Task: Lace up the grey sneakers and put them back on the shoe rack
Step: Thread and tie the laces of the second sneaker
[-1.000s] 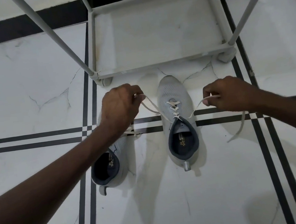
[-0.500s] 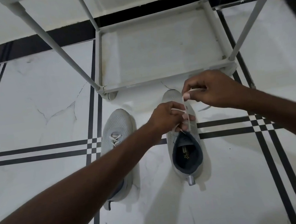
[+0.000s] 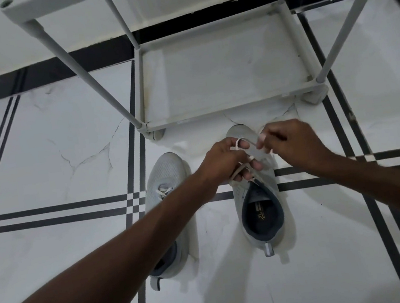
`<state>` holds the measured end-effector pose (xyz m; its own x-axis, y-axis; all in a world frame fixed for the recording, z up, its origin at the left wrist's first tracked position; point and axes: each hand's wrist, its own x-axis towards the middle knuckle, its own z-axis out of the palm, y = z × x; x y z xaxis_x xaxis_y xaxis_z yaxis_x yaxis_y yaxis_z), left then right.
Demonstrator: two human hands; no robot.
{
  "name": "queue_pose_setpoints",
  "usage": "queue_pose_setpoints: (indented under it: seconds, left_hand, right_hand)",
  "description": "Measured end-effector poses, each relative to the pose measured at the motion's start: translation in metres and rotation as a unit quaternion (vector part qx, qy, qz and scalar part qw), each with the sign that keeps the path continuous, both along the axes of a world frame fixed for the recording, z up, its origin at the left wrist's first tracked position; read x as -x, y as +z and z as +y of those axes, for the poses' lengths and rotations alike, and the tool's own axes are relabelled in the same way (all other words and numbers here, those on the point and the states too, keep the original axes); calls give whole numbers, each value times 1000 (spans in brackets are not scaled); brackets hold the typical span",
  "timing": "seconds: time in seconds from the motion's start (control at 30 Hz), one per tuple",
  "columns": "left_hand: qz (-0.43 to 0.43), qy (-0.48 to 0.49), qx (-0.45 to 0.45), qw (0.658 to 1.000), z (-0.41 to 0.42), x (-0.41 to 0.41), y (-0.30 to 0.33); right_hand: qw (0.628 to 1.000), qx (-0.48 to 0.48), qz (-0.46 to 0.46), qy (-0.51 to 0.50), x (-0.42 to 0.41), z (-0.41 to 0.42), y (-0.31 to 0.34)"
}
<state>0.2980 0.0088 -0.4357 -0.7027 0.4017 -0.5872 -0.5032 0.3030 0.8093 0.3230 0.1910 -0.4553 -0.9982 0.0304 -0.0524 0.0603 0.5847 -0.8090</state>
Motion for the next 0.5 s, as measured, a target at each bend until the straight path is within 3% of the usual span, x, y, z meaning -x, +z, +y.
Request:
queue_pose_setpoints:
  seconds: [0.07, 0.13, 0.37, 0.5]
  left_hand:
    - [6, 0, -5, 1000, -2, 3, 3]
    - [17, 4, -4, 1000, -5, 7, 3]
    - [73, -31, -7, 997, -20, 12, -4]
    - [98, -49, 13, 994, -27, 16, -8]
  right_hand:
    - [982, 102, -134, 88, -5, -4, 3]
    - [968, 107, -179, 137, -4, -4, 3]
    - [995, 42, 9, 86, -3, 0, 4]
    - [990, 106, -16, 91, 4, -2, 19]
